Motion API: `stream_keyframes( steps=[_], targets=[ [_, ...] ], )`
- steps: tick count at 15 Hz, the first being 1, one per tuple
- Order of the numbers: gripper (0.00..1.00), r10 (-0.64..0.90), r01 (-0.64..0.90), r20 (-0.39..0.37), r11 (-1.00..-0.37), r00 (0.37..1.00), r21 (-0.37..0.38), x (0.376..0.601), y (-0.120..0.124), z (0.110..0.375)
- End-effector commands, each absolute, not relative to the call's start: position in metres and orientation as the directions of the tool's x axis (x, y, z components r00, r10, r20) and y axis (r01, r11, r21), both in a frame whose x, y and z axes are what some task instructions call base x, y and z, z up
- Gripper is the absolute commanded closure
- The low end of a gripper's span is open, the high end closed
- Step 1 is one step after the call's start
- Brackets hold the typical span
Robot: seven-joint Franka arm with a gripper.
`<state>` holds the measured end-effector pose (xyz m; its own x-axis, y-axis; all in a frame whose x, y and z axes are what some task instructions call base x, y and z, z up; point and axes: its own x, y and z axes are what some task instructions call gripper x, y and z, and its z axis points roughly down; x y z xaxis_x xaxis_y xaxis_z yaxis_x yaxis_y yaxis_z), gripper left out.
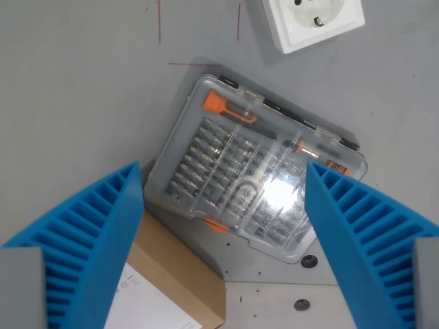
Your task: Move above the white socket
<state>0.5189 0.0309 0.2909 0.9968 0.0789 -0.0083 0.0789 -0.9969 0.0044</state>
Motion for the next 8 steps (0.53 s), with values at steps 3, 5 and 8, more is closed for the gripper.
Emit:
stream_keyframes(
  steps=[3,5,8],
  targets=[
    [0.0,0.08,0.08,-0.005,-0.997,0.997,0.004,0.5191,0.0309,0.292],
    [0.0,0.082,0.082,-0.005,-0.997,0.997,0.005,0.5192,0.0308,0.2918],
    [0.0,0.091,0.091,-0.005,-0.996,0.996,0.005,0.5197,0.0303,0.291]
  ],
)
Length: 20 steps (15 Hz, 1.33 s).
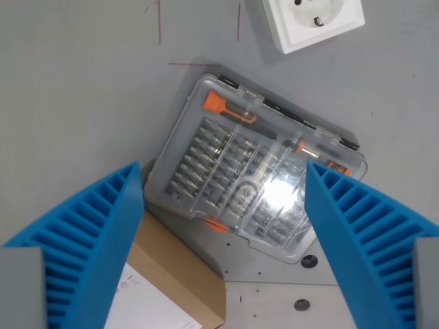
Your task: Move above the white socket
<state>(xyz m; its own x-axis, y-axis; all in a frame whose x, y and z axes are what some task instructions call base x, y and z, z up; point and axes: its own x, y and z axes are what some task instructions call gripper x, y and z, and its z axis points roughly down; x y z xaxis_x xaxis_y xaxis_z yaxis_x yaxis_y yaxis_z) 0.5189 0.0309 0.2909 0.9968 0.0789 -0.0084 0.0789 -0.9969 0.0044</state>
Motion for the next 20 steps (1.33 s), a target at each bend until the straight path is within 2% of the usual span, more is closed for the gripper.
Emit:
stream_keyframes(
  steps=[1,11,20],
  targets=[
    [0.0,0.096,0.096,-0.005,-0.995,0.995,0.006,0.52,0.03,0.291],
    [0.0,0.16,0.16,0.008,-0.987,0.987,0.01,0.529,0.023,0.28],
    [0.0,0.23,0.231,-0.016,-0.973,0.973,0.018,0.546,0.012,0.262]
  ],
)
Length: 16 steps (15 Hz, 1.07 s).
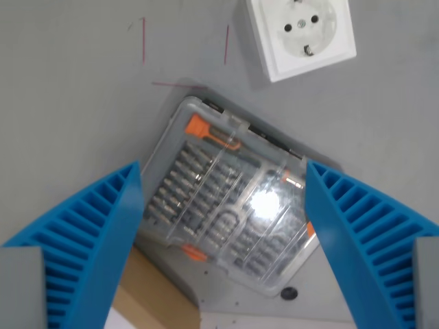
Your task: Move above the white socket
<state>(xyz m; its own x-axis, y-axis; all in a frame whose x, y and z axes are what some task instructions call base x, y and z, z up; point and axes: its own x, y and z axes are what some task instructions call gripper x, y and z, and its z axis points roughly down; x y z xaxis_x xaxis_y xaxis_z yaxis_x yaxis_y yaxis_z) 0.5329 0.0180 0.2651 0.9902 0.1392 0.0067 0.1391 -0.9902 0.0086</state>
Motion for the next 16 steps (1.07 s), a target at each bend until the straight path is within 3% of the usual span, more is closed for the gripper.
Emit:
stream_keyframes(
  steps=[1,16],
  targets=[
    [0.0,0.24,0.24,-0.021,-0.97,0.971,0.018,0.549,0.01,0.26],
    [0.0,0.355,0.355,0.007,-0.935,0.935,0.017,0.576,-0.013,0.218]
  ],
)
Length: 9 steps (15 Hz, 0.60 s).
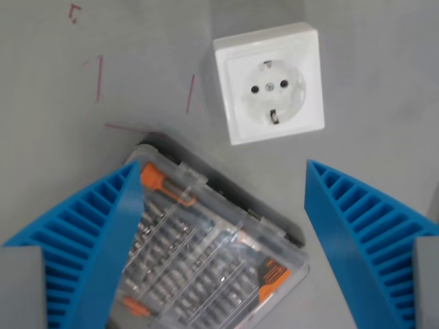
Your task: Move above the white socket
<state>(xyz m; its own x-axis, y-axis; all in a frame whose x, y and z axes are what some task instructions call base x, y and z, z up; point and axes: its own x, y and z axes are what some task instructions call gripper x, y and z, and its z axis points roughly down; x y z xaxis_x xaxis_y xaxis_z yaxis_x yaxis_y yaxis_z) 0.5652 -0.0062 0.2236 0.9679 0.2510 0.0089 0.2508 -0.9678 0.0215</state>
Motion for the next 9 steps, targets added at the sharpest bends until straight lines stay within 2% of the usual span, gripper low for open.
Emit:
stream_keyframes(
  steps=[1,9],
  targets=[
    [0.0,0.36,0.36,0.006,-0.933,0.933,0.017,0.578,-0.014,0.216],
    [0.0,0.394,0.394,0.003,-0.919,0.919,0.008,0.592,-0.025,0.196]
  ],
)
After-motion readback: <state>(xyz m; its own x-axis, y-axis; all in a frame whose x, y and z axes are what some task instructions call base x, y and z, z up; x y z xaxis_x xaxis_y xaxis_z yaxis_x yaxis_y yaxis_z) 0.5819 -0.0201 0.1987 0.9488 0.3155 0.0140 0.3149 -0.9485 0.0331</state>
